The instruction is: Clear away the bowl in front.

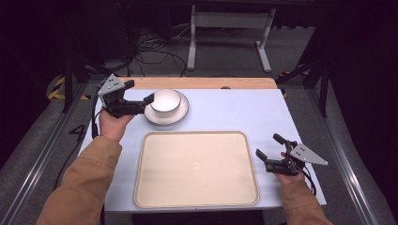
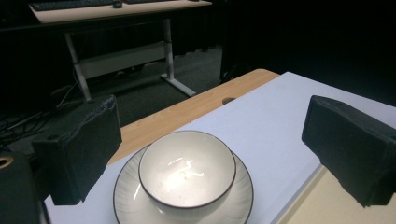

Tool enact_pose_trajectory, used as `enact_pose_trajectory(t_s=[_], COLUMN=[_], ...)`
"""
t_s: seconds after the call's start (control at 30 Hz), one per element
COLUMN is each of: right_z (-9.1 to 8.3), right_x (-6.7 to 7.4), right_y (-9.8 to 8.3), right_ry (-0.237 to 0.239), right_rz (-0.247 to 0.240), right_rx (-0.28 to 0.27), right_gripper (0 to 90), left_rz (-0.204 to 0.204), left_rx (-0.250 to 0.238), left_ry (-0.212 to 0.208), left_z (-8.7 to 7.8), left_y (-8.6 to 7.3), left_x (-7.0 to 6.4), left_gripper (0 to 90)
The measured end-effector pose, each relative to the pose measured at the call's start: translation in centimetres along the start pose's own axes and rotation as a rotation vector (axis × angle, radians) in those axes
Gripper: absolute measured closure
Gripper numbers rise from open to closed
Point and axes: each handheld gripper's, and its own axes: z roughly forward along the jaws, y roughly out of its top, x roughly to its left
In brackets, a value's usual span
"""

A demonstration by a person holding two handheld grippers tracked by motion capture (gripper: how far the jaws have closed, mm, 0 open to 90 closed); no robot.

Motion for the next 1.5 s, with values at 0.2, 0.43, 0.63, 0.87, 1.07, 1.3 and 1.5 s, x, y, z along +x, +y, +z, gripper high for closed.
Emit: enact_pose_trajectory(t_s=[0.2, 0.43, 0.63, 0.87, 1.07, 1.3, 1.5], right_z=[0.0, 0.0, 0.1, 0.1, 0.1, 0.1, 0.1], right_x=[0.0, 0.0, 0.1, 0.1, 0.2, 0.2, 0.3], right_y=[0.0, 0.0, 0.0, 0.0, 0.0, 0.0, 0.0], right_ry=[0.006, 0.009, 0.012, 0.01, 0.005, -0.009, -0.013], right_rz=[-0.001, -0.002, -0.001, -0.004, -0.009, -0.014, -0.014], right_rx=[-0.001, -0.001, 0.0, 0.003, 0.008, 0.013, 0.013], right_gripper=[6.9, 6.9, 6.9, 6.9, 6.9, 6.9, 6.9], left_rz=[0.002, -0.015, -0.061, -0.052, -0.076, -0.14, -0.217], left_rx=[0.028, 0.04, 0.027, 0.124, 0.216, 0.325, 0.45], left_ry=[-0.001, 0.018, 0.031, 0.069, 0.11, 0.124, 0.141], left_z=[1.4, 2.3, 2.5, 3.4, 4.3, 6.0, 7.6], left_y=[0.7, 0.8, 1.3, 1.3, 1.0, 0.4, -0.1], left_x=[0.0, 0.4, 0.8, 1.2, 2.2, 3.5, 4.0], left_gripper=[4.9, 4.7, 5.9, 7.2, 14.3, 14.8, 14.9])
